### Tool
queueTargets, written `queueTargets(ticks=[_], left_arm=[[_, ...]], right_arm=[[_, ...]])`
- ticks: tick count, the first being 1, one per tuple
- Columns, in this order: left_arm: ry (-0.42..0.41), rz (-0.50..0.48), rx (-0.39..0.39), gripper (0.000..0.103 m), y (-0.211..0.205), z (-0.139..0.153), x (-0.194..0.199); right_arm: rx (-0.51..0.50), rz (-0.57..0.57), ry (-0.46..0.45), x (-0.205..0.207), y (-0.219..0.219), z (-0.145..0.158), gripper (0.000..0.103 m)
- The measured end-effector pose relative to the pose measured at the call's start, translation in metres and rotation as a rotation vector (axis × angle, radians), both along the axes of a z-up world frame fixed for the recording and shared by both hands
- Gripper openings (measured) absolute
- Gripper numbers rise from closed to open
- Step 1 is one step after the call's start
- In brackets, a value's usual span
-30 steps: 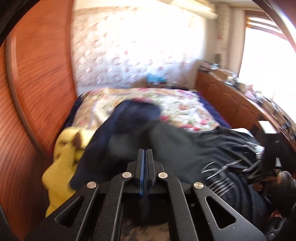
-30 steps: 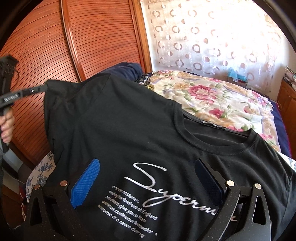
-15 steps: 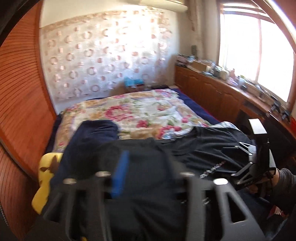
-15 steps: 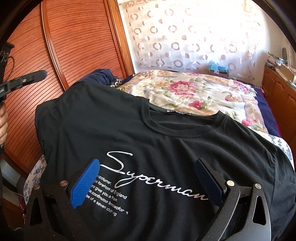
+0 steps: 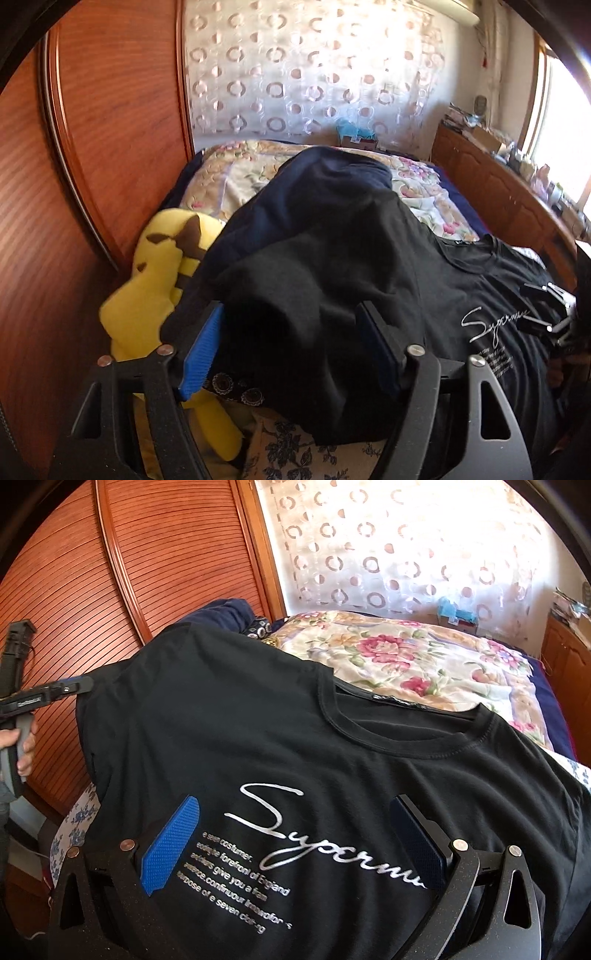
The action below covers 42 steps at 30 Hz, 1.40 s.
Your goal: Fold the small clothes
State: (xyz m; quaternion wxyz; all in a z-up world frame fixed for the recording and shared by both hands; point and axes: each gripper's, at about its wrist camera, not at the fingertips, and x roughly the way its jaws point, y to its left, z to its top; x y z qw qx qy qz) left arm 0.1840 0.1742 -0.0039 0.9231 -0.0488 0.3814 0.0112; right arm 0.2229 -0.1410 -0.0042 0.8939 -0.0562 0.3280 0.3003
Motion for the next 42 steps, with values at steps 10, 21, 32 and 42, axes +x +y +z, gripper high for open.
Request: queueTargets(ticks=[10, 21, 32, 42], left_arm=[[-0.088, -0.108, -0.009, 0.005, -0.034, 0.035, -0.012], [-0.033, -0.392, 0.041, 0.042, -0.159, 0.042, 0.043], [-0.053, -0.288, 0.056, 0.071, -0.128, 0.024, 0.014], [-0.076, -0.164, 0.004, 0.071, -0.079, 0.003, -0.030]], right_arm=[[0.002, -0.007, 0.010, 0.027, -0.018, 0.002, 0.102], [0.050, -0.080, -0.006, 0.016, -0.046, 0.010, 0.102], [0.034, -0.068, 0.033, 0.018, -0.038, 0.007, 0.089], [0.031, 0.130, 0.054, 0.040, 0.031, 0.018, 0.061]])
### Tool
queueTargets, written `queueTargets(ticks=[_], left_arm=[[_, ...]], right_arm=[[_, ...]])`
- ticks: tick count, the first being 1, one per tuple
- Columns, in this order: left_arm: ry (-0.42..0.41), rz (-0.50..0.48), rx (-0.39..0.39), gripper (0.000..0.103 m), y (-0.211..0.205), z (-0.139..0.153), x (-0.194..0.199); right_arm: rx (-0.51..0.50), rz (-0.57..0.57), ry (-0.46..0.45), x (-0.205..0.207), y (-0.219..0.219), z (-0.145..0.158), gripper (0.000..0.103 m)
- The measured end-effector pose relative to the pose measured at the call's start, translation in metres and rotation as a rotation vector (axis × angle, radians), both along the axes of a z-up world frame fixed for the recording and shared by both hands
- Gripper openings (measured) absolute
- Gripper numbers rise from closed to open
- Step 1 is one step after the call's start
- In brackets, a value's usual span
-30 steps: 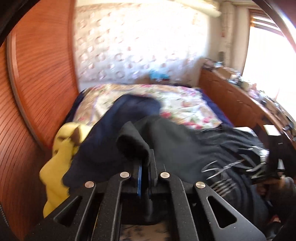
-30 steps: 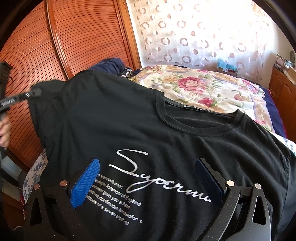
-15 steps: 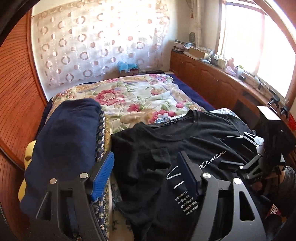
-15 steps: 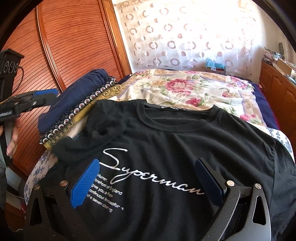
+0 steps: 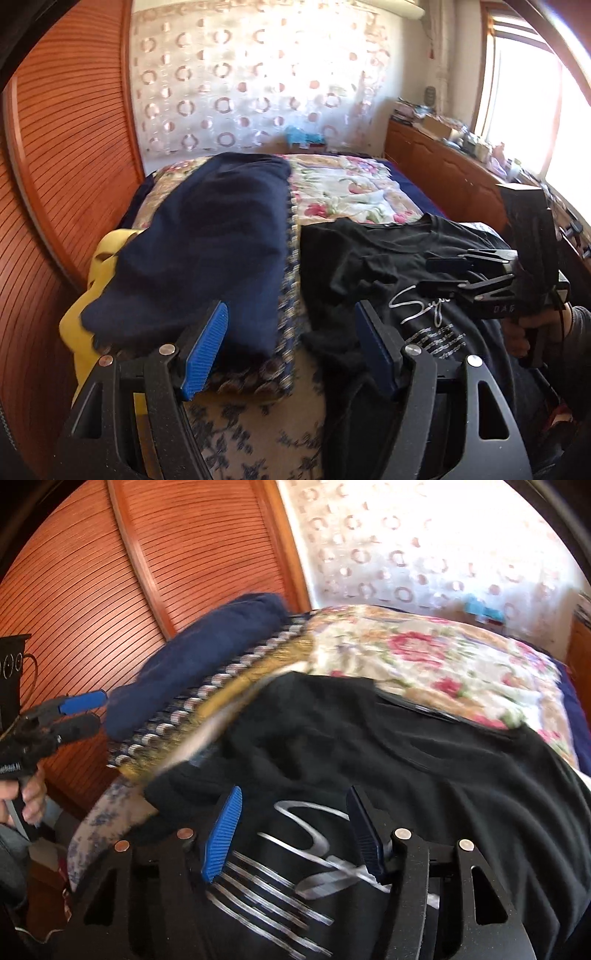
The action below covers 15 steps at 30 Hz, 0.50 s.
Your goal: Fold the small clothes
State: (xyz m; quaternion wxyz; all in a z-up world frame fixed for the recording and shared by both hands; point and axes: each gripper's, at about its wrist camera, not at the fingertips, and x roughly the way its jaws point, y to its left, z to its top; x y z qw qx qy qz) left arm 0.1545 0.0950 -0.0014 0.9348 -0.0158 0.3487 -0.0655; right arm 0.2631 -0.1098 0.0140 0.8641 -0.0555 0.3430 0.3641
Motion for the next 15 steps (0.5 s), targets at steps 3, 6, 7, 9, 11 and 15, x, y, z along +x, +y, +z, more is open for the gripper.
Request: queueTargets(ticks=[3, 6, 7, 9, 11, 15], left_arm=[[-0.017, 0.041, -0.020, 0.071, 0.014, 0.000, -0.009], [-0.022, 0.071, -0.041, 0.071, 0.028, -0.002, -0.015], [-0.022, 0.080, -0.040, 0.071, 0.031, -0.003, -0.017], [-0.024, 0.095, -0.036, 0.071, 0.037, -0.006, -0.021], [-0.024, 0.104, -0.043, 0.071, 0.042, -0.009, -0.026], [-0.018, 0.107, -0.058, 0.071, 0.045, -0.015, -0.029]], right_arm=[[0.004, 0.085, -0.001, -0.004, 0.033, 0.002, 0.056], [0.002, 0.157, 0.028, -0.007, 0.063, -0.005, 0.046], [-0.004, 0.174, 0.037, -0.006, 0.073, -0.008, 0.044], [-0.021, 0.199, 0.059, -0.005, 0.087, -0.016, 0.044], [-0.039, 0.222, 0.077, -0.005, 0.100, -0.024, 0.044], [-0.142, 0.175, 0.093, 0.005, 0.118, -0.040, 0.024]])
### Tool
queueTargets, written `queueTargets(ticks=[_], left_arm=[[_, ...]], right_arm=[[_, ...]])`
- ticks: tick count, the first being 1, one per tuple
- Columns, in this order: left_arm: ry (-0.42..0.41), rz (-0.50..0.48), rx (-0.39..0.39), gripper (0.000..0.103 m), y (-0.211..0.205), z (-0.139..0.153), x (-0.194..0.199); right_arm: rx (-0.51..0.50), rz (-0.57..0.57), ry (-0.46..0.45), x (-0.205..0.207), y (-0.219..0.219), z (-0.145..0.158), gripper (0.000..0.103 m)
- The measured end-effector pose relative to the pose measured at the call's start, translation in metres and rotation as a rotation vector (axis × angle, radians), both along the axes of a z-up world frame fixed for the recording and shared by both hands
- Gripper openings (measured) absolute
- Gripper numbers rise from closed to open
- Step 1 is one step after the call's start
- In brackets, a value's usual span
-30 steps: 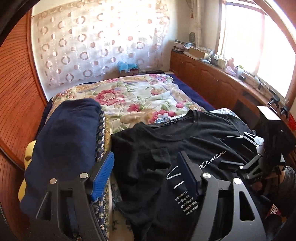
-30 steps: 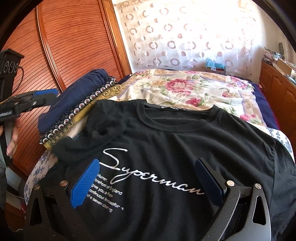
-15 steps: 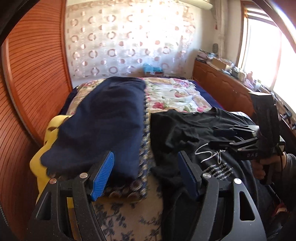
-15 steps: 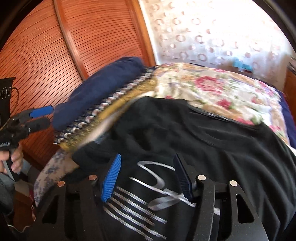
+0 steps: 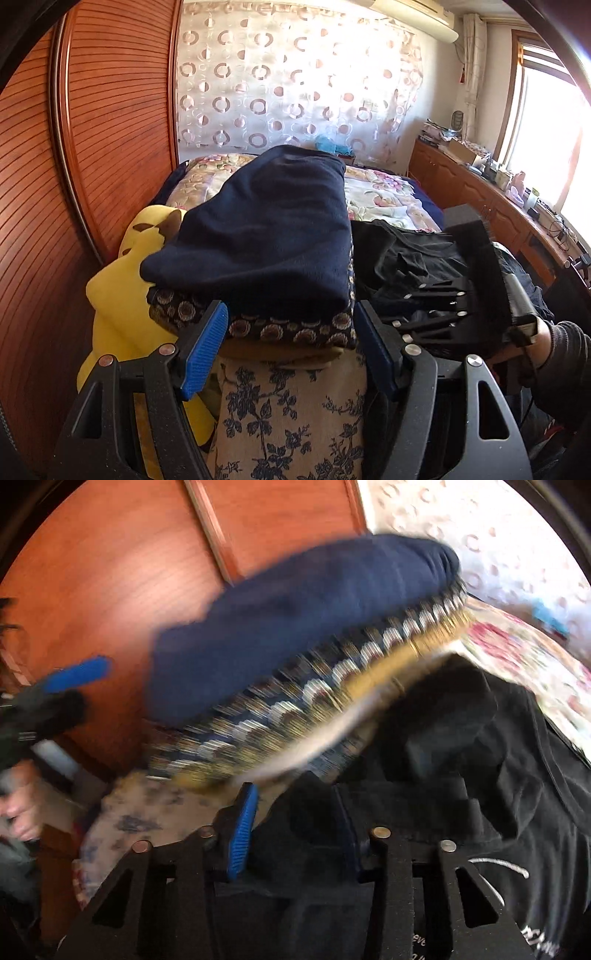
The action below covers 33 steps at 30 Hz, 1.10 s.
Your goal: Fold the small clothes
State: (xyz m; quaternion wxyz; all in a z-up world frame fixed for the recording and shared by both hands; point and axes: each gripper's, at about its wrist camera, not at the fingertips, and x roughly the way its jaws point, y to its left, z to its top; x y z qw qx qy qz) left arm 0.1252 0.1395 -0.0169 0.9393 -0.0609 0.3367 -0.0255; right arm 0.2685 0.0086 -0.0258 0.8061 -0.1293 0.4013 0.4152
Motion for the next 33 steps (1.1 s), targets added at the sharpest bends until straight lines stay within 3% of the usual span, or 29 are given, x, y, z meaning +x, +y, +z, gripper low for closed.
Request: queueTargets(ticks=[1, 3, 10, 14, 16, 18, 23, 25, 26, 33], left_arm=[[0.000, 0.000, -0.002, 0.071, 0.001, -0.001, -0.003], [-0.002, 0.002, -0.004, 0.071, 0.000, -0.004, -0.006], [-0.008, -0.006, 0.010, 0.071, -0.013, -0.007, -0.011], [-0.019, -0.053, 0.027, 0.071, -0.031, -0.008, -0.013], [-0.018, -0.081, 0.027, 0.071, -0.040, -0.010, -0.014], [-0.015, -0.109, 0.029, 0.071, -0.048, -0.012, -0.013], [0.005, -0.145, 0.034, 0.071, -0.065, -0.022, -0.007], [0.018, -0.147, 0.041, 0.071, -0.070, -0.027, -0.006], [0.027, -0.149, 0.047, 0.071, -0.073, -0.031, -0.006], [0.095, -0.148, 0.066, 0.071, -0.081, -0.055, -0.001]], right_arm=[[-0.017, -0.010, 0.000, 0.002, 0.001, -0.004, 0.015], [-0.005, -0.006, -0.005, 0.001, -0.002, -0.006, 0.007], [0.143, -0.084, -0.052, -0.022, -0.067, 0.015, 0.006], [0.163, -0.166, -0.046, -0.042, -0.110, 0.007, 0.006], [0.172, -0.213, 0.000, -0.048, -0.133, -0.001, 0.007], [0.139, -0.270, 0.031, -0.050, -0.150, -0.010, 0.016], [0.139, -0.327, 0.007, -0.044, -0.167, -0.010, 0.025], [0.152, -0.331, -0.022, -0.050, -0.162, 0.003, 0.048], [0.162, -0.327, -0.037, -0.048, -0.161, 0.007, 0.051], [0.135, -0.274, -0.041, -0.034, -0.126, 0.010, 0.053]])
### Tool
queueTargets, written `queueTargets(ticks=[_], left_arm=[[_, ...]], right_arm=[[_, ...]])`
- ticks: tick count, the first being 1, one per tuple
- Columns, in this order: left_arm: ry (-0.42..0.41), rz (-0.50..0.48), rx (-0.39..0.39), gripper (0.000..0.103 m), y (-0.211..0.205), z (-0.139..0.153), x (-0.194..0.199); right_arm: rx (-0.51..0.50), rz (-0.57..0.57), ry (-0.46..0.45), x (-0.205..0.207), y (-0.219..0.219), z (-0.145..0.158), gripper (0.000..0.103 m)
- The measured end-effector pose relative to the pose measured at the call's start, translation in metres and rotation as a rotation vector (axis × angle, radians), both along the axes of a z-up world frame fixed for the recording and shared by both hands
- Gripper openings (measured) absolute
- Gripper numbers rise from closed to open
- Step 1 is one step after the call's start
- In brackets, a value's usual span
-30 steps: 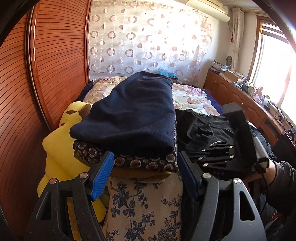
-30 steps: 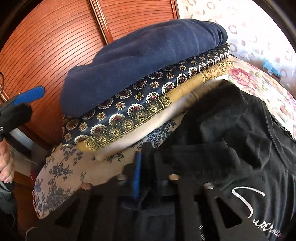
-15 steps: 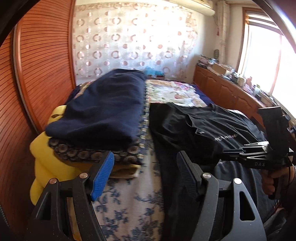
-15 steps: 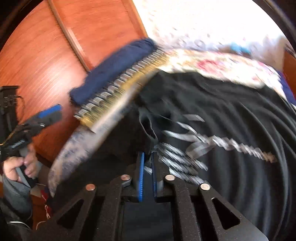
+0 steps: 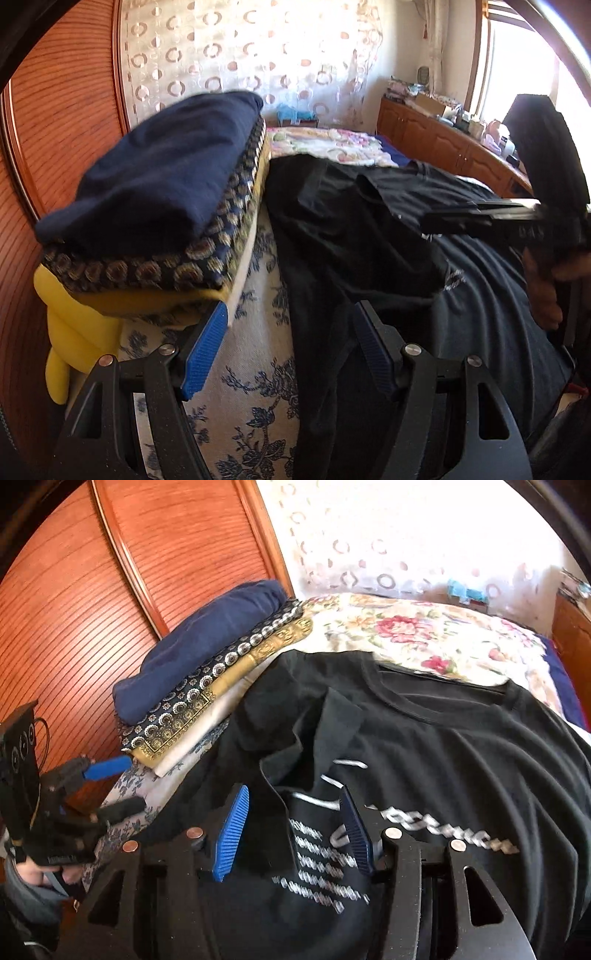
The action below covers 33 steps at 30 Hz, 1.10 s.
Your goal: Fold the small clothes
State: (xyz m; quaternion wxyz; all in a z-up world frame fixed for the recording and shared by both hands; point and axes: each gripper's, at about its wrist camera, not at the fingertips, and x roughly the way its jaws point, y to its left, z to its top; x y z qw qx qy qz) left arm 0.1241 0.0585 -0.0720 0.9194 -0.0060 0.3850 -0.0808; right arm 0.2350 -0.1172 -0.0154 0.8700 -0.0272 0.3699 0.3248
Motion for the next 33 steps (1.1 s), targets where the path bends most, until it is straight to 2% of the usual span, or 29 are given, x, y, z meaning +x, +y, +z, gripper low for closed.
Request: queueTargets(ticks=[4, 5, 7, 8, 12, 16, 18, 20, 22, 23, 24, 27, 33], left_arm=[[0.037, 0.000, 0.008, 0.071, -0.005, -0.013, 0.004], [0.045, 0.001, 0.011, 0.071, -0.005, -0.016, 0.004], [0.057, 0.004, 0.013, 0.071, -0.006, -0.020, 0.006], [0.065, 0.005, 0.012, 0.071, -0.006, -0.022, 0.007], [0.092, 0.003, 0.012, 0.072, -0.003, -0.027, 0.009], [0.096, 0.006, 0.013, 0.077, -0.001, -0.028, 0.008], [0.098, 0.004, 0.024, 0.078, -0.005, -0.027, 0.009], [0.099, 0.005, 0.023, 0.078, -0.006, -0.027, 0.008], [0.099, 0.004, 0.021, 0.078, -0.004, -0.027, 0.010], [0.100, 0.004, 0.022, 0.080, -0.004, -0.027, 0.011], [0.104, 0.007, 0.027, 0.085, -0.004, -0.028, 0.011], [0.109, 0.012, 0.029, 0.087, -0.004, -0.028, 0.015], [0.109, 0.012, 0.029, 0.087, -0.006, -0.029, 0.018]], right_arm=[[-0.013, 0.060, 0.054, 0.010, 0.017, -0.018, 0.052], [-0.022, 0.067, 0.065, 0.011, 0.019, -0.023, 0.047], [-0.044, 0.067, 0.079, 0.014, 0.022, -0.030, 0.008], [-0.065, 0.056, 0.066, 0.013, 0.021, -0.033, 0.007], [-0.032, 0.000, 0.044, 0.004, -0.001, -0.031, 0.007], [-0.050, -0.079, 0.066, 0.000, -0.021, -0.037, 0.007], [-0.054, -0.096, 0.046, -0.001, -0.024, -0.036, 0.007], [-0.058, -0.100, 0.024, 0.002, -0.021, -0.033, 0.015], [-0.047, -0.105, 0.017, 0.004, -0.021, -0.026, 0.044], [-0.032, -0.099, 0.009, 0.008, -0.018, -0.023, 0.048], [-0.021, -0.088, -0.002, 0.012, -0.016, -0.019, 0.051], [-0.029, -0.085, -0.008, 0.031, -0.005, -0.020, 0.051], [-0.014, -0.072, 0.062, 0.069, 0.010, -0.034, 0.051]])
